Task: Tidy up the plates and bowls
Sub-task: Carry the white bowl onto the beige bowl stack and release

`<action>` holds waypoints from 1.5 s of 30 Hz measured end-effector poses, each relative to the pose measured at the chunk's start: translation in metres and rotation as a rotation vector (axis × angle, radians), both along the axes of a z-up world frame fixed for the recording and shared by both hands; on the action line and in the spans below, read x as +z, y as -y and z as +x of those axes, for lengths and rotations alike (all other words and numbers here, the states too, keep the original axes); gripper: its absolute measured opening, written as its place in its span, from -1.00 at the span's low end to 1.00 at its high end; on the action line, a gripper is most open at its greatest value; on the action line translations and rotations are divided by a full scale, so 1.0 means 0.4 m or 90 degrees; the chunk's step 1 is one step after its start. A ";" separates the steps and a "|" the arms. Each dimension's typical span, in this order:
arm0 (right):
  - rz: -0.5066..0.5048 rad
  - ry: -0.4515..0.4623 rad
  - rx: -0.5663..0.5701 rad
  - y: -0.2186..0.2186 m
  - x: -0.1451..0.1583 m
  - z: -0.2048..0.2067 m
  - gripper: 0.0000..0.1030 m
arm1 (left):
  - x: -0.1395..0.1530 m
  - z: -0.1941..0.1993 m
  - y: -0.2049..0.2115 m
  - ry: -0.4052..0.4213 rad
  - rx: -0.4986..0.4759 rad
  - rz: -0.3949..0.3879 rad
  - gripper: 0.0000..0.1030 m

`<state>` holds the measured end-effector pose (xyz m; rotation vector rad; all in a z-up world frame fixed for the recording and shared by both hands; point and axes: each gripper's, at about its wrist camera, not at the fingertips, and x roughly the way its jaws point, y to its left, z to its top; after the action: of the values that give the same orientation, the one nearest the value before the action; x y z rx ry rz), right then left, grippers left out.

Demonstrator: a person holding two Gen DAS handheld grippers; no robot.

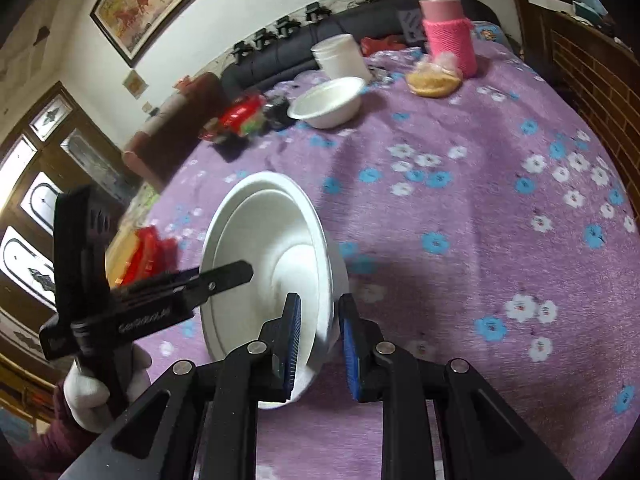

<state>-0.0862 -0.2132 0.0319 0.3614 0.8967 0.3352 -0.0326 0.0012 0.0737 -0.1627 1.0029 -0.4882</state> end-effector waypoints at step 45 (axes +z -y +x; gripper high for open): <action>-0.147 0.138 0.179 -0.812 0.098 0.223 0.21 | 0.153 -0.097 -0.764 0.086 0.370 0.041 0.42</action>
<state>0.0030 0.1116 0.0709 -0.0164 0.7636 0.5130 -0.0713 0.3069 0.1348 -0.3455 0.7909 0.0634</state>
